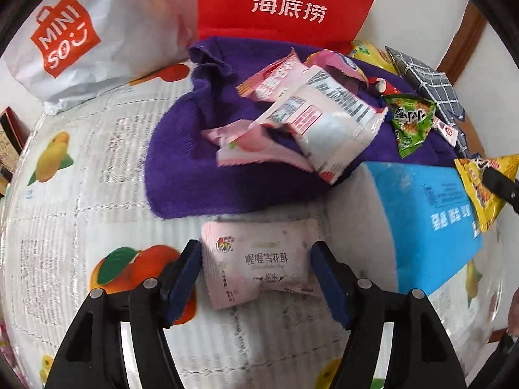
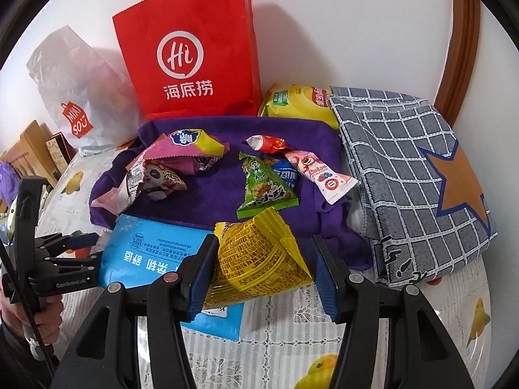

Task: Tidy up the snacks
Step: 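Lift the pink packet with the left tool toward the towel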

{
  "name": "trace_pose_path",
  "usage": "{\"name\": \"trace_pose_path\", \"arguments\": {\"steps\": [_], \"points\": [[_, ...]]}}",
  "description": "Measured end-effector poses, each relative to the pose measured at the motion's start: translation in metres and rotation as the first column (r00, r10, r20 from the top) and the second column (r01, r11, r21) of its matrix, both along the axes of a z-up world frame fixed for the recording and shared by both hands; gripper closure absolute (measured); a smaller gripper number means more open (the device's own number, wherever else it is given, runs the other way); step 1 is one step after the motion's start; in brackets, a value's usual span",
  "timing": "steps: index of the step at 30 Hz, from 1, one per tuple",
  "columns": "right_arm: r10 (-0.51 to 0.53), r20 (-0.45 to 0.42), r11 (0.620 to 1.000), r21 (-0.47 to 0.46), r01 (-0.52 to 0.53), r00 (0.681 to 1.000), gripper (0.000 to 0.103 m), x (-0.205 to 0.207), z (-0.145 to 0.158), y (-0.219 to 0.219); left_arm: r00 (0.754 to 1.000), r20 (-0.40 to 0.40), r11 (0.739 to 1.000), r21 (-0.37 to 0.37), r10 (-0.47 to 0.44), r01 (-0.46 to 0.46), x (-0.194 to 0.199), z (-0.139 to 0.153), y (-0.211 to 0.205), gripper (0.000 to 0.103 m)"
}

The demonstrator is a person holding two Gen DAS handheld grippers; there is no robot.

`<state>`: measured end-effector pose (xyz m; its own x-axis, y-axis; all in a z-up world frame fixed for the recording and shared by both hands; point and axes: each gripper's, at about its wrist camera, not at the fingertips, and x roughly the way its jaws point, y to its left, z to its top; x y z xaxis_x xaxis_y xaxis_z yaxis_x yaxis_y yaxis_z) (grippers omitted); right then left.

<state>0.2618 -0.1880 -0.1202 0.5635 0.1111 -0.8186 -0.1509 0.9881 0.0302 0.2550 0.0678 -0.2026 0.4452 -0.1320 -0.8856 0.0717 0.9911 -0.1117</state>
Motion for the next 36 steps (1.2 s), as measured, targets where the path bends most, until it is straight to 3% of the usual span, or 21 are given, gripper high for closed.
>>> {"name": "trace_pose_path", "arguments": {"steps": [2,7,9,10,13,14,16,20,36], "points": [[0.005,-0.002,1.0,-0.001,-0.005,1.0,0.047,0.001,-0.002,0.002,1.0,0.005,1.0,0.015,0.013,-0.013,0.0,-0.002,0.004,0.022],[0.013,-0.005,1.0,0.001,-0.013,1.0,0.047,0.001,-0.004,0.005,0.999,0.034,1.0,0.024,0.005,-0.005,-0.004,-0.004,0.007,0.022],[0.017,-0.003,1.0,0.003,-0.017,1.0,0.047,-0.001,-0.003,0.005,0.999,0.035,0.999,0.041,0.003,-0.005,-0.007,-0.003,0.01,0.034],[0.017,-0.002,1.0,0.002,-0.017,1.0,0.048,-0.001,-0.003,0.005,0.999,0.046,0.997,0.071,0.006,-0.009,-0.009,-0.001,0.01,0.049],[0.018,-0.001,1.0,-0.001,-0.018,1.0,0.048,-0.004,-0.002,0.005,0.999,0.044,0.999,0.036,-0.009,0.007,-0.012,0.003,0.014,0.072],[0.018,0.0,1.0,0.0,-0.018,1.0,0.048,-0.004,-0.001,0.005,0.999,0.041,1.0,0.021,-0.011,0.01,-0.012,0.004,0.016,0.075],[0.017,0.003,1.0,0.002,-0.017,1.0,0.048,-0.007,0.0,0.005,0.999,0.032,1.0,-0.019,-0.004,0.005,-0.014,0.005,0.021,0.077],[0.02,0.011,1.0,0.001,-0.02,1.0,0.048,-0.014,0.003,0.006,0.999,0.047,1.0,-0.025,-0.002,0.003,-0.023,0.012,0.022,0.081],[0.027,0.053,1.0,0.013,-0.028,0.998,0.049,-0.045,0.024,0.004,0.992,0.123,0.995,-0.1,-0.012,0.025,-0.054,0.06,0.003,0.082]]}}
